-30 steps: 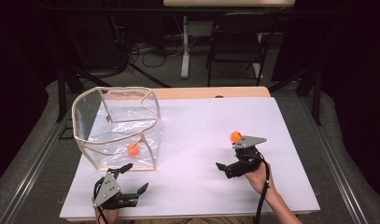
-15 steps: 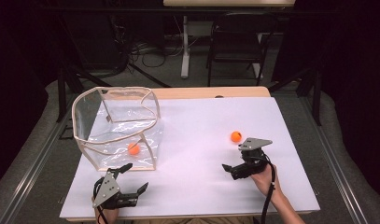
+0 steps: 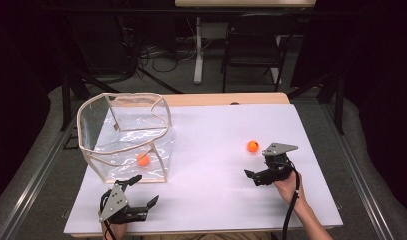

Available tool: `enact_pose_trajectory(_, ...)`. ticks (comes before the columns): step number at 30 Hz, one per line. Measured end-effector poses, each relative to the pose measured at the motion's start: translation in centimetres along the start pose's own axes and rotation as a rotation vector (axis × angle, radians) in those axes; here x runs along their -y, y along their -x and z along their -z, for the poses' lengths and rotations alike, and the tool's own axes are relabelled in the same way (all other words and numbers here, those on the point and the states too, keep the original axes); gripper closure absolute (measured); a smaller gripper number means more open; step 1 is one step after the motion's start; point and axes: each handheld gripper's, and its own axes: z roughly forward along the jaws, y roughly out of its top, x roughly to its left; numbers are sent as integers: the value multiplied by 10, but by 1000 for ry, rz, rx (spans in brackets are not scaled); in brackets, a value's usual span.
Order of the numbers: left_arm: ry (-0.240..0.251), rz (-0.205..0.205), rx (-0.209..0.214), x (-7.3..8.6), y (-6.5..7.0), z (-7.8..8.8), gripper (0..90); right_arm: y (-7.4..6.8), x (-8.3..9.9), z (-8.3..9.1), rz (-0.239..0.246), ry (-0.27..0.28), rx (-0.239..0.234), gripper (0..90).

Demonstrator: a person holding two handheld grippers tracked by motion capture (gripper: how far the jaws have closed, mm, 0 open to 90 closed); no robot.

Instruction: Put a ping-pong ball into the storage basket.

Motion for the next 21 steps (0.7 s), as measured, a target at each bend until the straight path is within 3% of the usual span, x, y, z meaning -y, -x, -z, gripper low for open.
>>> enact_pose_trajectory(21,-7,3,3,0,0,-2,157,28,-7,-14,-22,-9,42,0)
